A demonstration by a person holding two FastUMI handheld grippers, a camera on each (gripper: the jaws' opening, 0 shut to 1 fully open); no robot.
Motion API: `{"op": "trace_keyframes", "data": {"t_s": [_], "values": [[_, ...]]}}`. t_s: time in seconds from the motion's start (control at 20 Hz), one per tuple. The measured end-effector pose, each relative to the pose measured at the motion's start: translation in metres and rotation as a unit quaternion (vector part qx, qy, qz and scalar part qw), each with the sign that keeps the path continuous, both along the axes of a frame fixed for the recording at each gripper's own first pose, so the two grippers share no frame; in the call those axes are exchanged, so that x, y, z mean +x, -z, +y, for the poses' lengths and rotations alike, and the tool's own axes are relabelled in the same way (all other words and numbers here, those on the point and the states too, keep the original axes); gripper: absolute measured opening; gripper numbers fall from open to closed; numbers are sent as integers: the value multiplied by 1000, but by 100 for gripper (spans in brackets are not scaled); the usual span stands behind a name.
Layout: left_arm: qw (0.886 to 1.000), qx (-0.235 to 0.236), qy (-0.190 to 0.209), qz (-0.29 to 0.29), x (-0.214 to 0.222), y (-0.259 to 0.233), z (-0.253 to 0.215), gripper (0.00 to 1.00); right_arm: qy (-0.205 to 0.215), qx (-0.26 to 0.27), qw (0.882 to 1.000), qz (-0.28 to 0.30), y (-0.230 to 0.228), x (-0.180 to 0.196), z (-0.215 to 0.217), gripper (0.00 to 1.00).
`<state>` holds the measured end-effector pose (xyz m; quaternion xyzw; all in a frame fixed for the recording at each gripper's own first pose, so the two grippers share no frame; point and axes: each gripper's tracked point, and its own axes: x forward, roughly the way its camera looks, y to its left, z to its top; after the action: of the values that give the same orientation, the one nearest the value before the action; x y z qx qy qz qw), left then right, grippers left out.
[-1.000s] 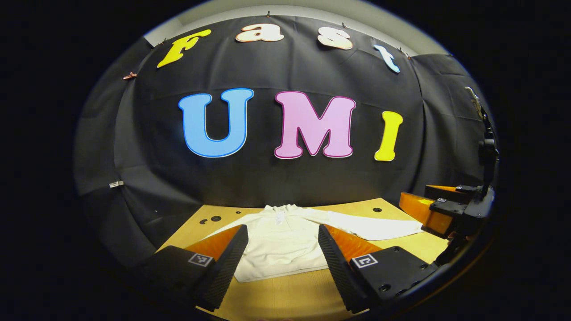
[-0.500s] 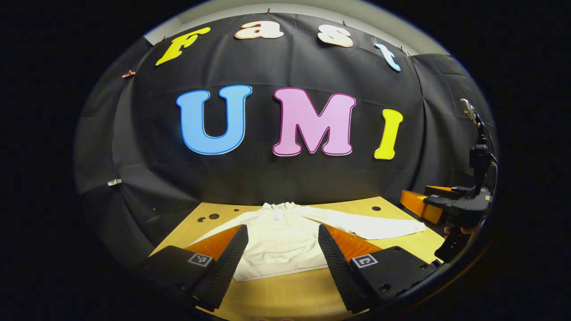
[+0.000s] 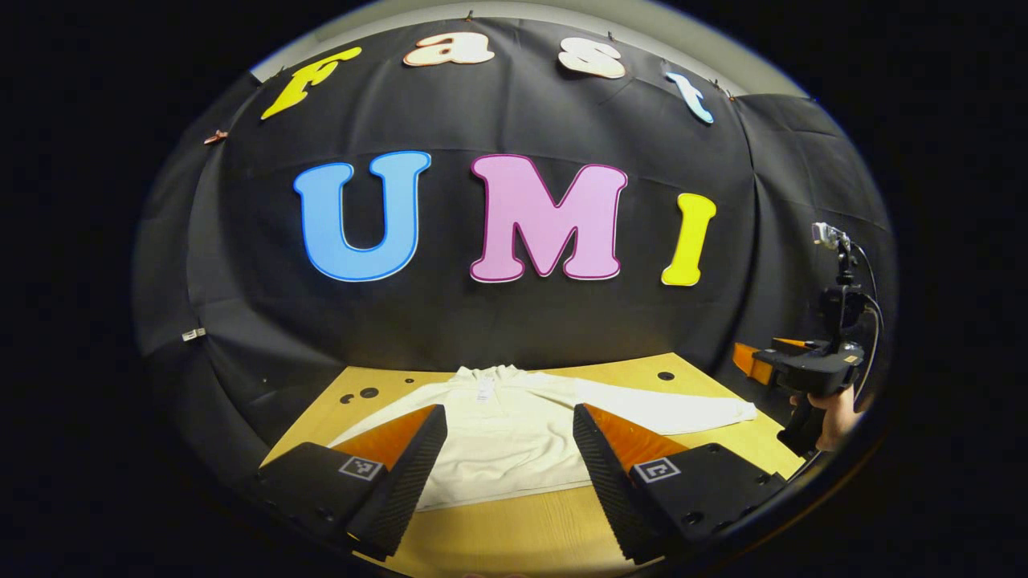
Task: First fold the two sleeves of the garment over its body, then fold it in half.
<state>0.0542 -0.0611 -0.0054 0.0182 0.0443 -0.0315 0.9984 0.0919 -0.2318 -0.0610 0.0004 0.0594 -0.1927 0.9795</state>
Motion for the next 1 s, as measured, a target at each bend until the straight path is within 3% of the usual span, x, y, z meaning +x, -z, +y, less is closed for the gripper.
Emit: {"op": "trace_keyframes", "data": {"t_s": [0.5, 0.8, 1.0], "values": [[999, 14, -12, 29, 33, 16, -18, 97, 85, 40, 992, 79, 83, 37, -110, 98], [998, 21, -27, 46, 48, 25, -22, 98, 132, 79, 978, 140, 145, 43, -163, 98], [997, 32, -36, 54, 57, 29, -21, 97, 159, 75, 968, 181, 185, 45, -193, 98]]}}
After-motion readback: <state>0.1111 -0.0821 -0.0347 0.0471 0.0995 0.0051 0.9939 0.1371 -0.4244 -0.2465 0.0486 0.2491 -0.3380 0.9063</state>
